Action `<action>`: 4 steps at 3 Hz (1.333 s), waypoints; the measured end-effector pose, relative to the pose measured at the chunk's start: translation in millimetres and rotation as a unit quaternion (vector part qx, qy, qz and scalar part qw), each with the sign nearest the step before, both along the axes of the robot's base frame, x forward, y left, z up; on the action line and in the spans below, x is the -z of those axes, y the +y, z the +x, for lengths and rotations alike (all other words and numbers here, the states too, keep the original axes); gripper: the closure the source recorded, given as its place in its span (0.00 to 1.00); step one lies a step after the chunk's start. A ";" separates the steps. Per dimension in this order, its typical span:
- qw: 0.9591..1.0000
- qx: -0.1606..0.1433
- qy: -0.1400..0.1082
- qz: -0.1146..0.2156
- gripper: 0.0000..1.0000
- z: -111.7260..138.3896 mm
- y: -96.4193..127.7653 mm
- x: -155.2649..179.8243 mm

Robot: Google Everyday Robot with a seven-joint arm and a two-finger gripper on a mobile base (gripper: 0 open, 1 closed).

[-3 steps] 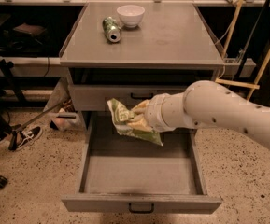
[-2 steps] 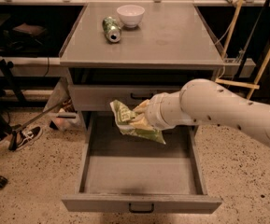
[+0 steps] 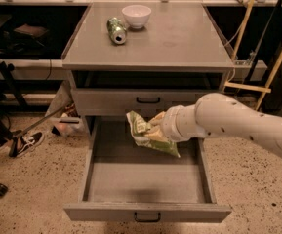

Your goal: Place green jalapeno chip bag into middle drawer

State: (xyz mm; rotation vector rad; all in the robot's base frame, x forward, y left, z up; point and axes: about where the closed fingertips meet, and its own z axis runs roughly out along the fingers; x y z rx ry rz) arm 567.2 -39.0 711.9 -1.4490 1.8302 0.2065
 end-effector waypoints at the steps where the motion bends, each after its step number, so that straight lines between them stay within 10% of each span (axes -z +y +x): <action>1: 0.997 0.043 0.056 -0.020 1.00 11.5 -41.4 89.9; 2: 0.989 0.055 0.122 -0.062 1.00 20.0 -78.2 177.8; 4: 0.964 -0.025 0.233 -0.126 1.00 4.9 -74.8 292.7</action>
Offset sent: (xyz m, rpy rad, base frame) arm 0.0213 -0.1229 -0.2864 -0.2393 0.4388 -0.1131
